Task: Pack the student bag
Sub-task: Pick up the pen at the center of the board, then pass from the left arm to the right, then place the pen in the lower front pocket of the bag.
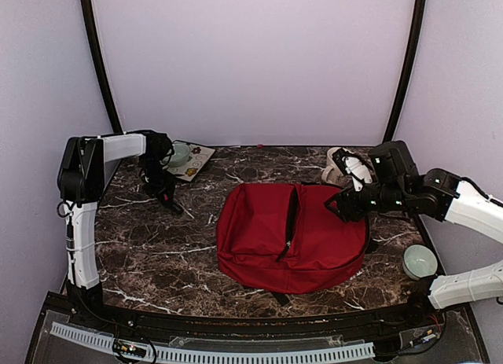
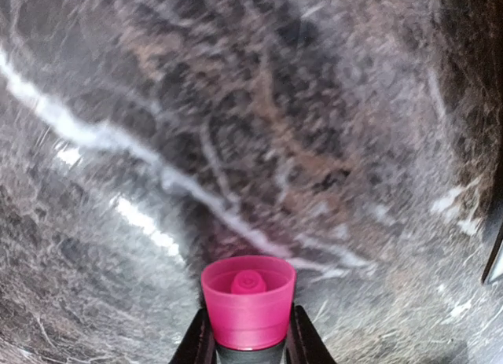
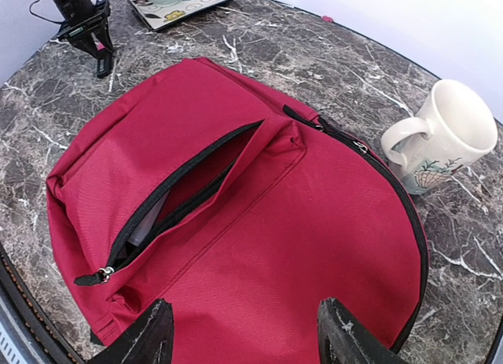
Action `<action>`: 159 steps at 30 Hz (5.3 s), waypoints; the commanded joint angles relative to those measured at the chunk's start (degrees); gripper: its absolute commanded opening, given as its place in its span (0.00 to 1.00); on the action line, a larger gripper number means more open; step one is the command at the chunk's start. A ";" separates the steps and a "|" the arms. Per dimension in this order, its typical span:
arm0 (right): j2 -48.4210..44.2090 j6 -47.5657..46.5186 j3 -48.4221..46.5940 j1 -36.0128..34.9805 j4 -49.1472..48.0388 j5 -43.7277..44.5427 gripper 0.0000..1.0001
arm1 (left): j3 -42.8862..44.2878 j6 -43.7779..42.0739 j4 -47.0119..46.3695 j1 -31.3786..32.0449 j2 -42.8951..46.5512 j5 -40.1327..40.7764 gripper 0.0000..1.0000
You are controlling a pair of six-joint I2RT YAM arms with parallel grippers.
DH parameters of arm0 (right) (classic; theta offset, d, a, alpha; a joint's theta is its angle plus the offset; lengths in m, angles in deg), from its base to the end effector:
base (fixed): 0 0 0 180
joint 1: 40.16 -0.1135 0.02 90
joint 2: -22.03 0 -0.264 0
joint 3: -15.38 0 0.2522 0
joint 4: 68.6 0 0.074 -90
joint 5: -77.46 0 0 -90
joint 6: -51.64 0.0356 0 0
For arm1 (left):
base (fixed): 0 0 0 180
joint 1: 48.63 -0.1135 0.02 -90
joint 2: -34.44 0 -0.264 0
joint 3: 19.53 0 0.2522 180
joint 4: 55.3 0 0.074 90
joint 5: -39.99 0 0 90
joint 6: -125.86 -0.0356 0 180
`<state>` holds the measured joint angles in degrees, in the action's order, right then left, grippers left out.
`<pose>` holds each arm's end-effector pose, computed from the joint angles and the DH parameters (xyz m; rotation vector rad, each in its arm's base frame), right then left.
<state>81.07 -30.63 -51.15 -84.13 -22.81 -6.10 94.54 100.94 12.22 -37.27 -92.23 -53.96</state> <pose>0.1612 0.1499 0.3050 -0.6439 2.1657 0.3628 0.4334 -0.0896 0.1623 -1.3650 2.7152 -0.2448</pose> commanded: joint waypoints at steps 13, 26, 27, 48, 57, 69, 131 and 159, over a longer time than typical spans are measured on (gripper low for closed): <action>0.40 3.33 -2.71 0.32 -8.86 -7.33 0.71 | -24.77 9.16 -12.45 6.88 27.96 -3.36 0.00; -3.00 10.65 0.92 -0.37 -24.00 -12.86 0.68 | -29.96 21.58 -21.82 13.92 38.20 -7.52 0.00; -3.50 10.91 1.57 -0.57 -25.62 -12.67 0.68 | -30.26 22.72 -22.10 14.36 38.75 -7.67 0.00; 5.32 9.32 -1.25 -9.85 -32.25 -11.13 0.67 | -37.93 34.06 -28.29 20.92 49.85 -8.09 0.00; 6.70 8.58 -2.41 -10.52 -32.13 -11.80 0.67 | -38.21 36.88 -31.93 24.89 48.98 -7.73 0.00; 5.84 8.11 -0.97 -10.53 -32.95 -9.87 0.68 | -38.26 44.07 -45.65 33.04 44.34 -4.64 0.00; 16.98 17.15 -7.23 -9.34 -33.01 -9.94 0.00 | -29.55 40.12 -59.78 40.24 36.24 0.79 0.14; 3.53 10.19 -10.98 3.89 -3.24 -11.21 0.00 | -41.12 25.35 -20.12 33.97 69.57 25.02 0.98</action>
<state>85.29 -19.14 -59.81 -81.13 -33.86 -15.39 52.91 132.52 -19.10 -0.60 -25.35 -33.41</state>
